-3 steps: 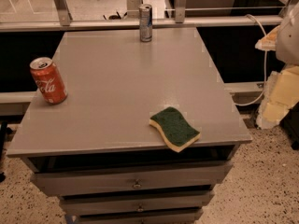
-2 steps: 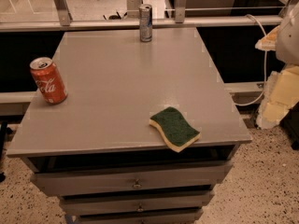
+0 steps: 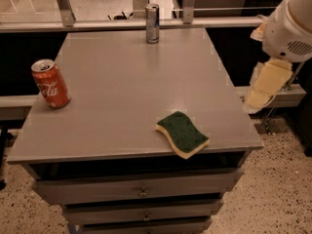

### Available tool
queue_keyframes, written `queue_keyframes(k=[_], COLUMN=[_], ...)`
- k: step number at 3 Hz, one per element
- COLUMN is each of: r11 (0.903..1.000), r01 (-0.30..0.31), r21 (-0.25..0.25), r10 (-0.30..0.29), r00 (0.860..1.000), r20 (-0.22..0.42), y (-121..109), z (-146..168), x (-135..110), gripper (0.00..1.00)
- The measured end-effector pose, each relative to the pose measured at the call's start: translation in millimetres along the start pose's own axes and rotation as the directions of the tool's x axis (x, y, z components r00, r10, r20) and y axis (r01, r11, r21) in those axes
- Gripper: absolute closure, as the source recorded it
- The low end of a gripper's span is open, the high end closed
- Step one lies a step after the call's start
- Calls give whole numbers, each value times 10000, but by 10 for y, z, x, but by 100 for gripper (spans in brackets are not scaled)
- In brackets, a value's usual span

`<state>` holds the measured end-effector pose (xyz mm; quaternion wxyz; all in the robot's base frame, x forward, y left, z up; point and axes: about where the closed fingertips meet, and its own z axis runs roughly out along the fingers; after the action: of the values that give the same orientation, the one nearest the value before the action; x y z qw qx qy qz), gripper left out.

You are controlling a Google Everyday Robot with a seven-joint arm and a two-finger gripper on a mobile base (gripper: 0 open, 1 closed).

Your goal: Pick redbull can

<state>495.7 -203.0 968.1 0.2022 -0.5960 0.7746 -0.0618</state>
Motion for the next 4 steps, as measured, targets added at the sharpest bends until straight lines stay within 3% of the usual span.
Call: queue_keyframes(k=[1,2,3,4], r11=[9960,9886,9886,9801], r01=[-356,-912,-911,-1420], r21=[822,1197,1197,1384], r10=[269,591,590,952], r00=[9941,9668,9668,9491], r20=[1047,2486,2486,3001], y=[-526,-1106,-1106,-1239], z=[310,681,681,835], x=[-257,-649,-649,-739], gripper=[0,0,0,0])
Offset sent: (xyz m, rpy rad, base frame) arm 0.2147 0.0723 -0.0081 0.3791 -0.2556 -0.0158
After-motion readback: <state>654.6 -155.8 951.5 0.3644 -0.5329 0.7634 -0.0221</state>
